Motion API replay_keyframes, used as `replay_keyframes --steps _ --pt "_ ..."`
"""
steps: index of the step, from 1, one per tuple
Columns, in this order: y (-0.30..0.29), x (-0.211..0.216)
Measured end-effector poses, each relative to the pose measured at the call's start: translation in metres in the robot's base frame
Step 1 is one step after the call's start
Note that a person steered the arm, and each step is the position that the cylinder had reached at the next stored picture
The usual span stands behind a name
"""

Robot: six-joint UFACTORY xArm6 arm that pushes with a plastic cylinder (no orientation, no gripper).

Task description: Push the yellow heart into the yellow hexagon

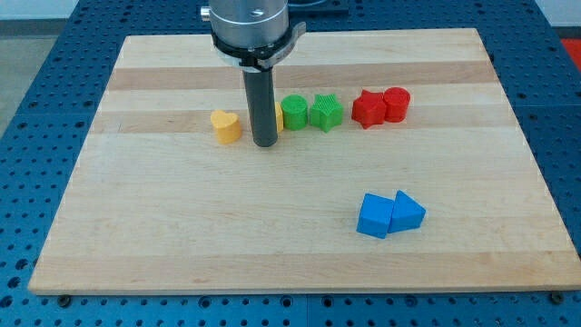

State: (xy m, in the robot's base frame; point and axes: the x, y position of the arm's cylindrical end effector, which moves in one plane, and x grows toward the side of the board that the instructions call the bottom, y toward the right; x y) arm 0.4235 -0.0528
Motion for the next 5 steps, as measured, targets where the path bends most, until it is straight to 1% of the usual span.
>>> replay_keyframes --steps 1,2,3,4,5 --pt "-0.027 0.028" --pt "-0.111 0.064" --pt "-0.137 0.013" --pt "-0.114 -0.016" --pt "-0.067 -0.020"
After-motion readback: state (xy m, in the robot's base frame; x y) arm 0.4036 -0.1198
